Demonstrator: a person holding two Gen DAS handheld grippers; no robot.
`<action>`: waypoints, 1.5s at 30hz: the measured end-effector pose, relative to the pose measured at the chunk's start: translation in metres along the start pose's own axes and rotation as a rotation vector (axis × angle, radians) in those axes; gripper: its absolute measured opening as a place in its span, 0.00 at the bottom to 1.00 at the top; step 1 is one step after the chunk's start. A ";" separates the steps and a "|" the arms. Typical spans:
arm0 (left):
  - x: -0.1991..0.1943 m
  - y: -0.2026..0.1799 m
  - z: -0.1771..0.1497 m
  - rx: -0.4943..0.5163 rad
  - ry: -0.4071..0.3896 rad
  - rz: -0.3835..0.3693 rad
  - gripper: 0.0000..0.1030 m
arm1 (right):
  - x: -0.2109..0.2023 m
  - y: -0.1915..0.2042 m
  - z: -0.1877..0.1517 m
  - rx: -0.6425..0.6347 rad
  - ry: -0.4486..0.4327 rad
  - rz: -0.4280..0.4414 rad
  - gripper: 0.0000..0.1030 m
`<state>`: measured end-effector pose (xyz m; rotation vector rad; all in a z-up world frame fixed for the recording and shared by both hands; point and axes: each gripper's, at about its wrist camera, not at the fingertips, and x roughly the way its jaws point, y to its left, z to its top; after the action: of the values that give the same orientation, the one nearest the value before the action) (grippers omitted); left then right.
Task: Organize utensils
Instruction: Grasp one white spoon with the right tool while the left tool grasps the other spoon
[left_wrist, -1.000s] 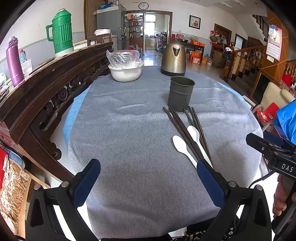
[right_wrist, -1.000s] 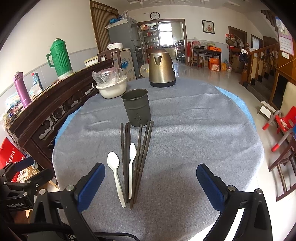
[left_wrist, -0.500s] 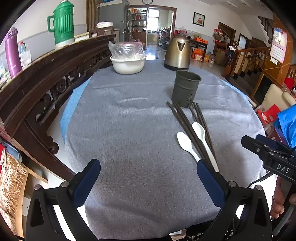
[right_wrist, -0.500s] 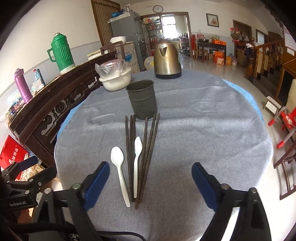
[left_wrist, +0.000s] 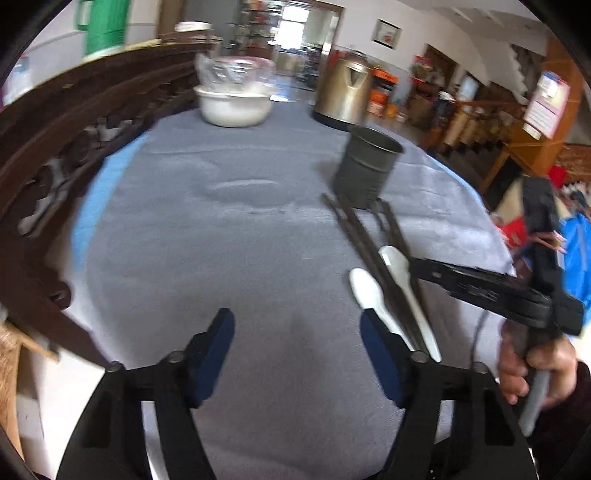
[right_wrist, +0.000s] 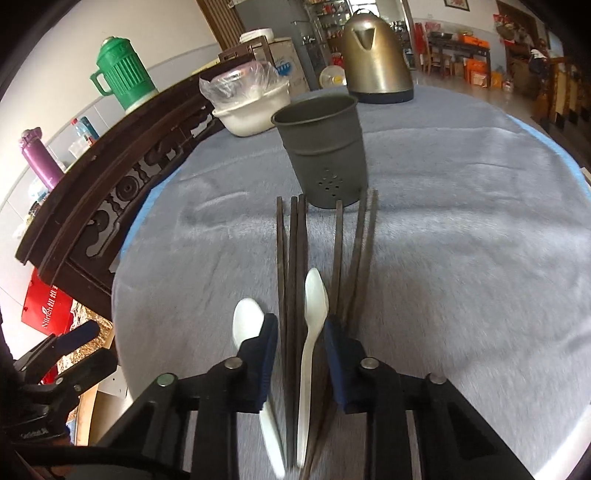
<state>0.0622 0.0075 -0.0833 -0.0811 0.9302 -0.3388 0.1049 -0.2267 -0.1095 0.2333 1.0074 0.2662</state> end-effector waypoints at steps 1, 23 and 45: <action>0.004 -0.002 0.002 0.010 0.009 -0.012 0.63 | 0.005 -0.001 0.003 -0.002 0.006 -0.008 0.23; 0.101 -0.031 0.028 0.088 0.187 -0.243 0.08 | 0.022 -0.018 0.024 -0.017 0.081 0.001 0.06; 0.075 0.006 0.045 0.150 0.108 -0.194 0.03 | 0.054 -0.034 0.046 0.048 0.221 0.174 0.08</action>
<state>0.1409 -0.0141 -0.1154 -0.0152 1.0029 -0.5959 0.1757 -0.2444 -0.1397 0.3414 1.2150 0.4332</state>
